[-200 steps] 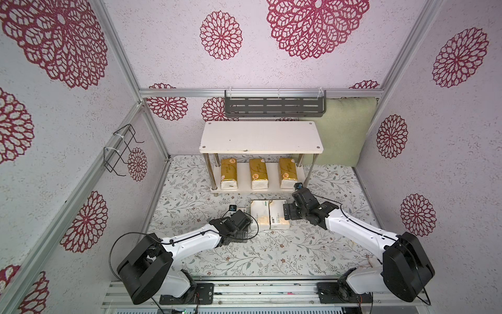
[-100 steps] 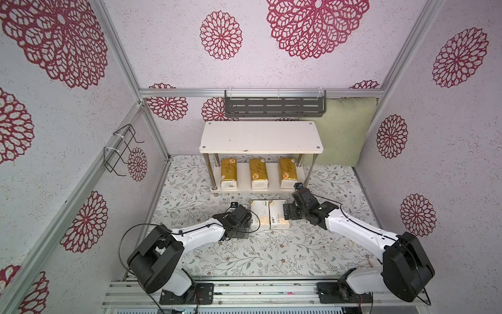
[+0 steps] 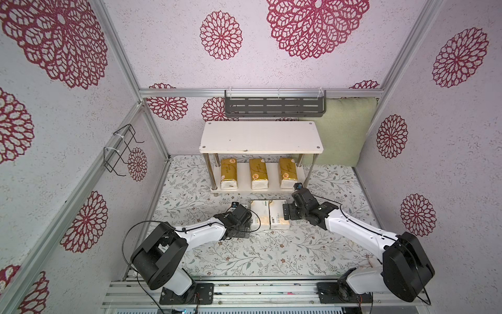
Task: Place the tissue boxes on the shelf by color
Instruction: Pick up the box of tissues from the center of the board.
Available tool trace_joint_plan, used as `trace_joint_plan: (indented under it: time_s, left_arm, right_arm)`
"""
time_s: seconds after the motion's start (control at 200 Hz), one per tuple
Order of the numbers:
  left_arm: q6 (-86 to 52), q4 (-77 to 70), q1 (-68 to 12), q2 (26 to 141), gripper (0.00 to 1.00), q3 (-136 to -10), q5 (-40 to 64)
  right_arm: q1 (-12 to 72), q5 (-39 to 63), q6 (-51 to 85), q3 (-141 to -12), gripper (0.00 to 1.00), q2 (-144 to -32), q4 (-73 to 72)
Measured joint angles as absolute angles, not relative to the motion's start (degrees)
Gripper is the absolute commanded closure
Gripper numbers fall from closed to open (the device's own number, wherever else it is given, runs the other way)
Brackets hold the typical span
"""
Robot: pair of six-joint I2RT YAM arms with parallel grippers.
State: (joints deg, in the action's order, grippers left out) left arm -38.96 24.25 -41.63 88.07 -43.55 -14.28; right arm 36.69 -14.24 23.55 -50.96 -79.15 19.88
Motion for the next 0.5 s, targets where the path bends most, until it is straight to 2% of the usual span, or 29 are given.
trace_joint_plan:
  time_s: [0.5]
  left_arm:
    - [-40.32, 30.15, -44.51, 81.43, 0.07, -43.55, -15.75]
  right_arm:
    - [36.88, -14.15, 23.53, -50.96, 0.01, -79.29, 19.09]
